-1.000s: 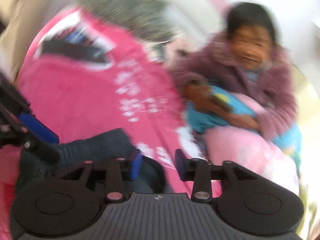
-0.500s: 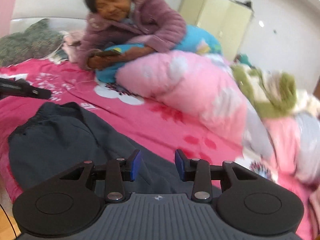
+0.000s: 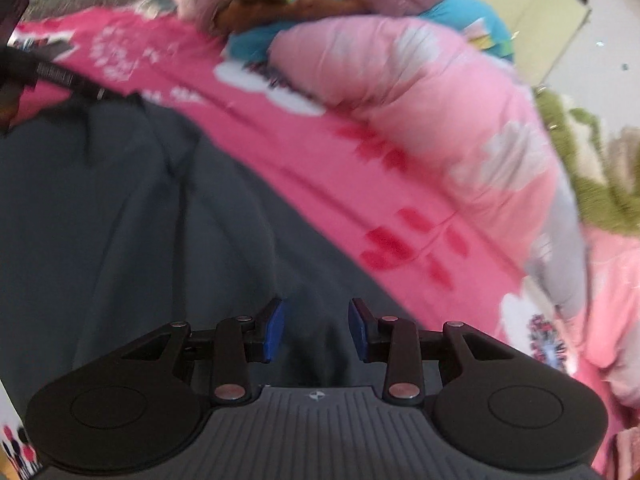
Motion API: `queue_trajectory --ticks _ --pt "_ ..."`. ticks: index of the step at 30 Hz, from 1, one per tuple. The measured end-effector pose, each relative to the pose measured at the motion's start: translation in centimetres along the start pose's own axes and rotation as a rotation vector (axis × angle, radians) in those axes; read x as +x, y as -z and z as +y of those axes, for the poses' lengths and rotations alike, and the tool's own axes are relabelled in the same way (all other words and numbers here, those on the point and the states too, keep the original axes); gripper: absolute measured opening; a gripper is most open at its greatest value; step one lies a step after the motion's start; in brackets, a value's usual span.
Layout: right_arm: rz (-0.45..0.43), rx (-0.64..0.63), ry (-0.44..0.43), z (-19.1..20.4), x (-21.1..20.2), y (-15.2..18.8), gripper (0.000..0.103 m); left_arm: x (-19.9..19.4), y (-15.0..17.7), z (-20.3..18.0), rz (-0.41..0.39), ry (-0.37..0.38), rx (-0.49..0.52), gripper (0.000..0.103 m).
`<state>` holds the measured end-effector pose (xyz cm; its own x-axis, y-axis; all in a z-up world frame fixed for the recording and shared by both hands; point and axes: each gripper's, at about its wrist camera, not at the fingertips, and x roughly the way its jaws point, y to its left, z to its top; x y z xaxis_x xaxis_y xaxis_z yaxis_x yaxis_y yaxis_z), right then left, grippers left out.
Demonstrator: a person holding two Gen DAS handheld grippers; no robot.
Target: Fold clothes
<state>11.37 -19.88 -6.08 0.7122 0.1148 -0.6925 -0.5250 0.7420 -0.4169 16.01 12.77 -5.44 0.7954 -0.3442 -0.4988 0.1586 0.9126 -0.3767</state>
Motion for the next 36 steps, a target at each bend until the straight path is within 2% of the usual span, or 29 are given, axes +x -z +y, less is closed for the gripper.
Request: queue_trajectory --ticks 3,6,11,13,14,15,16,18,20,26,31,36 --pt "0.018 -0.072 0.005 1.9 0.8 1.2 0.038 0.2 -0.1 0.0 -0.001 -0.001 -0.009 0.029" --pt "-0.009 -0.112 0.044 2.4 0.4 1.5 0.038 0.3 -0.1 0.0 -0.003 -0.004 -0.009 0.029" --pt "-0.005 -0.046 0.074 0.1 1.0 1.2 0.038 0.5 0.0 0.3 -0.005 -0.004 -0.018 0.029" --pt "0.021 -0.011 0.032 -0.5 1.8 1.3 0.038 0.5 0.0 0.2 -0.008 -0.008 -0.015 0.029" --pt "0.029 0.002 0.009 -0.6 2.0 1.3 0.03 0.5 0.1 0.1 -0.01 -0.011 -0.012 0.029" --pt "0.035 0.013 -0.013 -0.7 2.2 1.3 0.0 0.5 0.1 0.1 -0.011 -0.014 -0.007 0.029" --pt "0.028 -0.005 -0.03 -0.3 1.7 1.0 0.0 0.5 0.1 0.0 -0.013 -0.016 -0.003 0.029" --pt "-0.033 -0.112 0.014 1.3 0.1 0.3 0.0 0.4 0.2 -0.1 -0.016 -0.02 0.006 0.029" --pt "-0.076 -0.144 0.054 1.9 -1.1 -0.4 0.0 0.4 0.2 -0.1 -0.019 -0.022 0.014 0.029" --pt "-0.107 -0.103 0.242 -0.6 -2.2 -2.3 0.0 0.3 0.3 -0.1 -0.025 -0.022 0.019 0.029" --pt "-0.102 -0.1 0.297 -1.1 -1.1 -3.6 0.0 0.3 0.3 -0.2 -0.026 -0.026 0.026 0.029" --pt "-0.052 -0.087 0.279 -1.8 2.0 -3.2 0.0 0.3 0.3 -0.2 -0.025 -0.024 0.031 0.029"
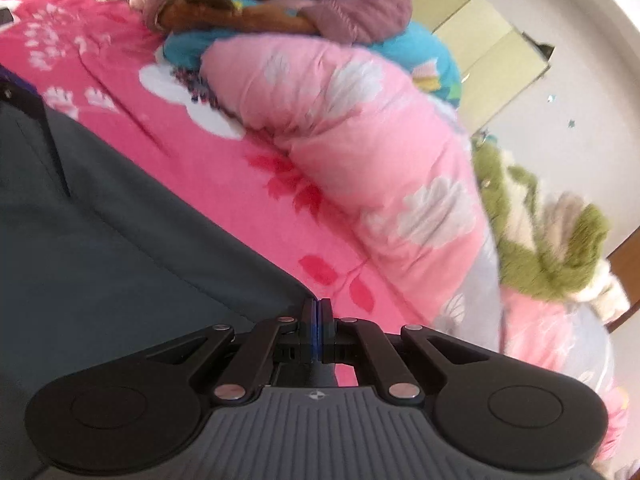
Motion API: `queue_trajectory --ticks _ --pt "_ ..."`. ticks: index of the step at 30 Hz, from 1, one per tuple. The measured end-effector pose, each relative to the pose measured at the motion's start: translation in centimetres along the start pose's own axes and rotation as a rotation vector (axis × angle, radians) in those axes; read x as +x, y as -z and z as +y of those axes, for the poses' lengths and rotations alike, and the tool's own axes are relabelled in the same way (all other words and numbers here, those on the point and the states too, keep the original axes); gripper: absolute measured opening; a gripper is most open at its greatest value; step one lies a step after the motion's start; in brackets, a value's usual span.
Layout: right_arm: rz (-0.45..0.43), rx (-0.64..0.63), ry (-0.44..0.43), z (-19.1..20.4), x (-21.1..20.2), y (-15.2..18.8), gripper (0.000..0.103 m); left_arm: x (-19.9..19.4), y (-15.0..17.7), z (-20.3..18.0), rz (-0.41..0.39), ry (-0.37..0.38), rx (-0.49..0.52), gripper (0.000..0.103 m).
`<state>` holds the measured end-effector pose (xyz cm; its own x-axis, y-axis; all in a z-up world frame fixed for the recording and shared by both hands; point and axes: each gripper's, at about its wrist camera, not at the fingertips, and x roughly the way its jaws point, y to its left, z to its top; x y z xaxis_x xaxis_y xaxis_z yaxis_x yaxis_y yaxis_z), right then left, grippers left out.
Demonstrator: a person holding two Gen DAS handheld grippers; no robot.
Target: Fold clothes
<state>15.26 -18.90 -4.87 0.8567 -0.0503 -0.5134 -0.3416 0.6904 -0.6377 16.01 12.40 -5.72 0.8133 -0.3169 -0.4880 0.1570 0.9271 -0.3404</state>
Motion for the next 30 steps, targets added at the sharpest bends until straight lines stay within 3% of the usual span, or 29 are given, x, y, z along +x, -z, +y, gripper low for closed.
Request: queue_trajectory --ticks 11,14,18,24,27,30 --pt "0.087 0.093 -0.072 1.5 6.5 2.4 0.0 0.4 0.1 -0.5 0.002 -0.012 0.038 0.029" --pt "0.088 0.135 -0.079 1.4 6.5 2.7 0.001 0.4 0.1 -0.5 0.004 -0.013 0.035 0.029" --pt "0.114 0.466 -0.088 -4.4 5.4 3.4 0.026 0.4 0.0 -0.5 0.005 -0.016 0.032 0.029" --pt "0.088 1.035 0.052 -14.2 -1.0 9.4 0.027 0.2 0.0 -0.8 0.002 -0.023 0.057 0.03" --pt "0.064 1.296 -0.031 -15.6 -5.3 14.5 0.027 -0.8 -0.2 -1.1 -0.029 -0.028 0.065 0.03" --pt "0.046 1.429 -0.08 -14.1 -8.9 18.6 0.027 -3.0 -0.8 -2.7 -0.086 -0.062 0.093 0.03"
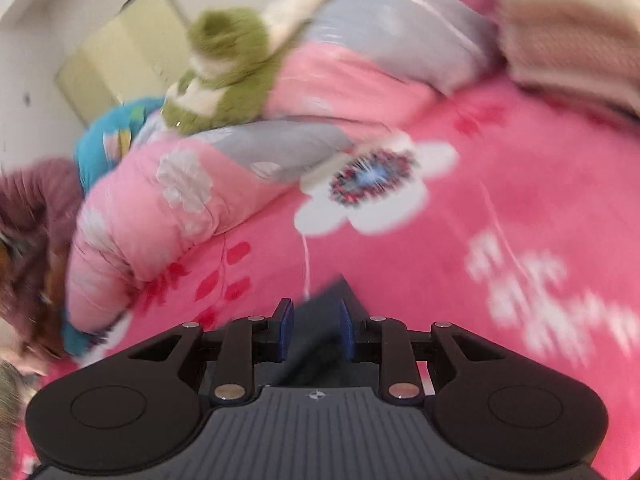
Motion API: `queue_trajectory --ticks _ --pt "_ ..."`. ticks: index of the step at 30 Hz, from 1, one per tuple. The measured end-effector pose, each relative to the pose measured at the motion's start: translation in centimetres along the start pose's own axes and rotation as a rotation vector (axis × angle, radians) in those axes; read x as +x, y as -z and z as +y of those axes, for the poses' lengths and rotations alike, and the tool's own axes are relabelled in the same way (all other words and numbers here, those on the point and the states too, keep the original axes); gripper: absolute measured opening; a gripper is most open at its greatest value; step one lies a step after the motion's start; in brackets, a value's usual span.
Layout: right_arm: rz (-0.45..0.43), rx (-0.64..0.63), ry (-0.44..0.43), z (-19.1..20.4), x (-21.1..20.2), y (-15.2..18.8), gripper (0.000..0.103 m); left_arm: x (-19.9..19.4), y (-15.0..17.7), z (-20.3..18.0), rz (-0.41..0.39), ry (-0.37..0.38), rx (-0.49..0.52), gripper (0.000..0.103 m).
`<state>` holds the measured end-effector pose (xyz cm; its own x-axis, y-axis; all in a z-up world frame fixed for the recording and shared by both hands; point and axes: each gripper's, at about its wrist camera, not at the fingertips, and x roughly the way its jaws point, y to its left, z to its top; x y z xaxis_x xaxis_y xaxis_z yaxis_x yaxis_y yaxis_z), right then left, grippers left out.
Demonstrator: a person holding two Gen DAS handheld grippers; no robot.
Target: Fold clothes
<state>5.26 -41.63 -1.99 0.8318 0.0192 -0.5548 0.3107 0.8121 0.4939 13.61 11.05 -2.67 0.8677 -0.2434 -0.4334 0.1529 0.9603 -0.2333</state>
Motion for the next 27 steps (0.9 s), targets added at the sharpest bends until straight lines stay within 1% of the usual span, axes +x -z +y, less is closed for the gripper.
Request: queue_trajectory --ticks 2,5,7,10,13,17,19,22,25,27 --pt "-0.003 -0.001 0.0 -1.2 -1.6 1.4 0.027 -1.8 -0.9 -1.6 -0.047 0.016 0.017 0.03" --pt "-0.012 -0.055 0.008 -1.3 -3.1 3.4 0.027 -2.8 -2.4 -4.9 -0.034 0.119 0.028 0.031" --pt "-0.013 -0.091 -0.006 -0.7 -3.6 4.1 0.027 -2.1 -2.9 -7.8 0.022 0.182 0.056 0.034" --pt "-0.02 -0.143 -0.038 0.7 -3.9 5.4 0.027 1.2 -2.7 -11.4 0.151 0.227 0.086 0.034" --pt "-0.046 -0.214 -0.051 2.2 -4.2 6.7 0.027 5.3 -1.8 -13.9 0.248 0.198 0.128 0.034" --pt "-0.088 -0.397 0.009 4.4 -4.2 8.1 0.027 9.0 -0.1 -15.3 0.312 0.153 0.2 0.034" --pt "-0.106 -0.491 0.039 5.3 -4.0 8.5 0.028 10.1 0.7 -15.1 0.346 0.142 0.195 0.034" --pt "-0.132 -0.614 0.085 6.4 -3.5 8.8 0.028 10.7 1.1 -14.6 0.332 0.153 0.184 0.034" --pt "-0.112 -0.759 0.094 7.7 -2.0 8.9 0.029 11.0 1.0 -14.4 0.329 0.167 0.174 0.035" --pt "-0.114 -0.968 0.089 9.0 -0.7 9.5 0.03 11.1 0.9 -14.3 0.331 0.17 0.158 0.035"
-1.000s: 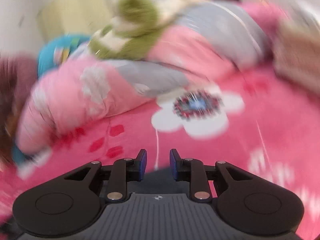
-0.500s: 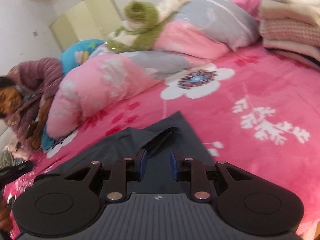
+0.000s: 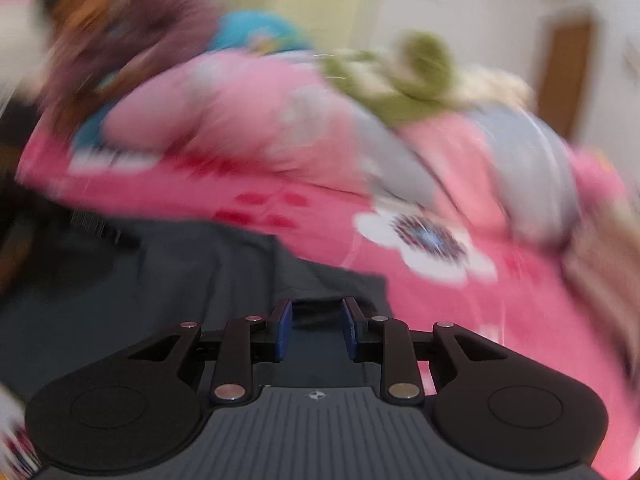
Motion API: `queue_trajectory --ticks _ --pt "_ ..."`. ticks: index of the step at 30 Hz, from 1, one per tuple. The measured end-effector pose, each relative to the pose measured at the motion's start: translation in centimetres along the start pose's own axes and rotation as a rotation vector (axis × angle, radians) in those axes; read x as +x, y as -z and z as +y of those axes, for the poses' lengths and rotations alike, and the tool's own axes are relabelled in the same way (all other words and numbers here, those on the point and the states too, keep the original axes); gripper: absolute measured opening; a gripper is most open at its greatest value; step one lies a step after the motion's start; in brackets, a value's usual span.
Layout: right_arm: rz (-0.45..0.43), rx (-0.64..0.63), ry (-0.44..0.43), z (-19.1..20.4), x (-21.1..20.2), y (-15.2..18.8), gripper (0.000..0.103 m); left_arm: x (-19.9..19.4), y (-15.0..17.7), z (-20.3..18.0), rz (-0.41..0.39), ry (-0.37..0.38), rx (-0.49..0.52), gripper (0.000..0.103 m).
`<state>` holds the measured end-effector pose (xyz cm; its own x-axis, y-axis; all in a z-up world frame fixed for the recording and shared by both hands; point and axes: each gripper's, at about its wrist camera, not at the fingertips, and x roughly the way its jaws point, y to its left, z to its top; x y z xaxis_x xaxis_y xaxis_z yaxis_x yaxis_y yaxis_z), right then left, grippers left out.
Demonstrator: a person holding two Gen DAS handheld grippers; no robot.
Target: Fold clothes
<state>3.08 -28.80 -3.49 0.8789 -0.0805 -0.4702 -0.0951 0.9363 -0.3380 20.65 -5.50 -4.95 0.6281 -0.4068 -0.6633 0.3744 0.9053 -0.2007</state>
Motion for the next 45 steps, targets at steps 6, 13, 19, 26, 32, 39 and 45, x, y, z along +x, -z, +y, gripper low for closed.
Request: queue_trajectory --ticks 6,13,19,26,32,39,45 --pt "0.039 -0.441 -0.027 3.0 4.1 -0.9 0.042 0.1 -0.1 0.2 -0.001 0.006 -0.014 0.035" --pt "0.124 -0.538 -0.07 4.4 6.8 -0.1 0.042 0.1 -0.1 0.2 0.0 0.002 -0.004 0.035" --pt "0.129 -0.516 -0.065 4.1 7.5 0.0 0.037 0.2 -0.1 -0.1 -0.005 -0.012 0.017 0.035" --pt "0.157 -0.474 -0.075 3.6 8.5 -0.1 0.023 0.2 0.0 -0.2 -0.007 -0.018 0.022 0.035" --pt "0.159 -0.444 -0.084 3.6 8.5 0.0 0.003 0.2 0.0 -0.2 -0.01 -0.016 0.025 0.035" --pt "0.113 -0.205 -0.071 -0.2 7.6 -1.4 0.002 0.1 0.2 -0.2 -0.022 -0.012 0.027 0.035" --pt "0.148 0.181 -0.105 -7.1 9.4 -2.2 0.002 0.0 0.2 0.0 -0.035 0.005 0.016 0.035"
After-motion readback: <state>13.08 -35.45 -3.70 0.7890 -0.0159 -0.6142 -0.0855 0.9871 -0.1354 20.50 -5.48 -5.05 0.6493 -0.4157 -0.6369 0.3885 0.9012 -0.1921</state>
